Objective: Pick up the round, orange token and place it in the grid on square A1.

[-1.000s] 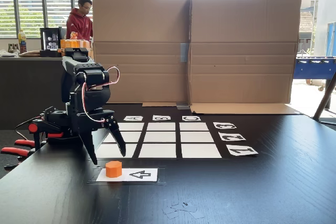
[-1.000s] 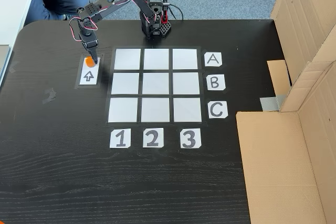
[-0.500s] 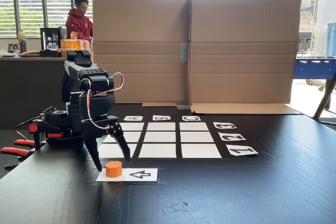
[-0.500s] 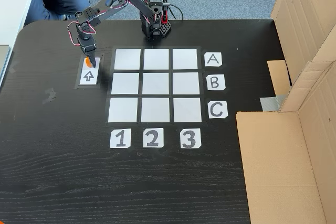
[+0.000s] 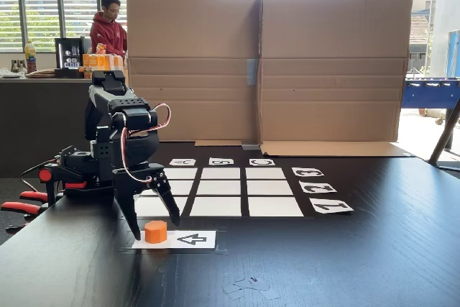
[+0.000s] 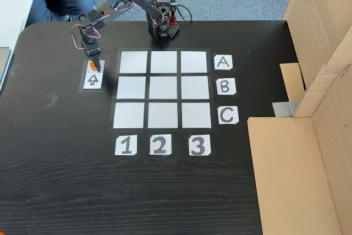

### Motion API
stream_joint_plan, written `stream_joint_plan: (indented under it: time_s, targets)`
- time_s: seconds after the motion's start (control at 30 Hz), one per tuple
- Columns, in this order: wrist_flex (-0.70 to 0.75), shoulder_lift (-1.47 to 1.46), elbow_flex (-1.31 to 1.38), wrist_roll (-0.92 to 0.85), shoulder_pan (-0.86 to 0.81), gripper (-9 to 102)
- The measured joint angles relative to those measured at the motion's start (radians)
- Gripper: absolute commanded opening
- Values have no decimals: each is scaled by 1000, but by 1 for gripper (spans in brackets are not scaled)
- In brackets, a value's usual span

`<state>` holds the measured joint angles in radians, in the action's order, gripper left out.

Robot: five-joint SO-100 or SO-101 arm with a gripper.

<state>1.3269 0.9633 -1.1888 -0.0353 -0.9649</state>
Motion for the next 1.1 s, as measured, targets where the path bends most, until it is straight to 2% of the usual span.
stream_joint_plan:
  time_s: [0.6,1.1]
  targets:
    - [-5,-17,5,0,3,6]
    - [-5,75,5,0,3,5]
